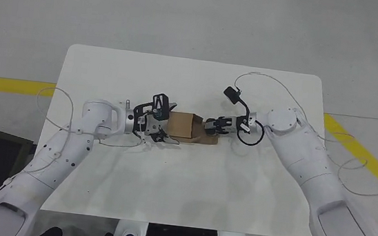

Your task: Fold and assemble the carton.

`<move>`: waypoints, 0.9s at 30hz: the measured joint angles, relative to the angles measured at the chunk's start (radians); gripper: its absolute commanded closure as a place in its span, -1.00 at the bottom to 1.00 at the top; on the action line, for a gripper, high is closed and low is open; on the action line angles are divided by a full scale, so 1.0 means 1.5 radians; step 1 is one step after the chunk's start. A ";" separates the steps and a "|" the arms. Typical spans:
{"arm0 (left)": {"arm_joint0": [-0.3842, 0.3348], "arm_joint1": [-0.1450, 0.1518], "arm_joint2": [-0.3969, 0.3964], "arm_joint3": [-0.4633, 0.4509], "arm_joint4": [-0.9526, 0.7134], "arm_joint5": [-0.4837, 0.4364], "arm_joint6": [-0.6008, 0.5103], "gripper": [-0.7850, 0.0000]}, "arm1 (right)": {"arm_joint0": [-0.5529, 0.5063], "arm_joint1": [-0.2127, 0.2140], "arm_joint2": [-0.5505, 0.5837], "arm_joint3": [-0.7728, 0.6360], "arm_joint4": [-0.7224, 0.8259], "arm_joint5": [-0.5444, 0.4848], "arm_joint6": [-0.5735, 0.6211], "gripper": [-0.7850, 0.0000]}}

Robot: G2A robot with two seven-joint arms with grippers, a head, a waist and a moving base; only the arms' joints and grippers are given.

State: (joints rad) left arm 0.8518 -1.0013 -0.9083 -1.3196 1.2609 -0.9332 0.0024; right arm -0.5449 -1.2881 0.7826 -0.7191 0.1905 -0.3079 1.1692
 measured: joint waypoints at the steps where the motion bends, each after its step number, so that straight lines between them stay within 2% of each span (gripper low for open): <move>1: 0.001 0.000 -0.001 0.000 0.001 -0.001 0.001 -1.00 | 0.002 0.001 0.003 0.006 -0.002 -0.006 0.002 1.00; 7: 0.006 0.000 -0.007 -0.007 0.005 -0.002 0.005 -1.00 | -0.002 0.006 0.015 -0.007 -0.012 -0.067 -0.005 1.00; 27: 0.013 0.001 -0.013 -0.015 0.008 0.000 0.010 -1.00 | -0.002 0.006 0.014 -0.007 -0.012 -0.065 -0.005 1.00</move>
State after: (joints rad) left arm 0.8707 -1.0005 -0.9281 -1.3419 1.2726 -0.9339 0.0175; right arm -0.5485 -1.2789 0.8041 -0.7292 0.1729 -0.4052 1.1617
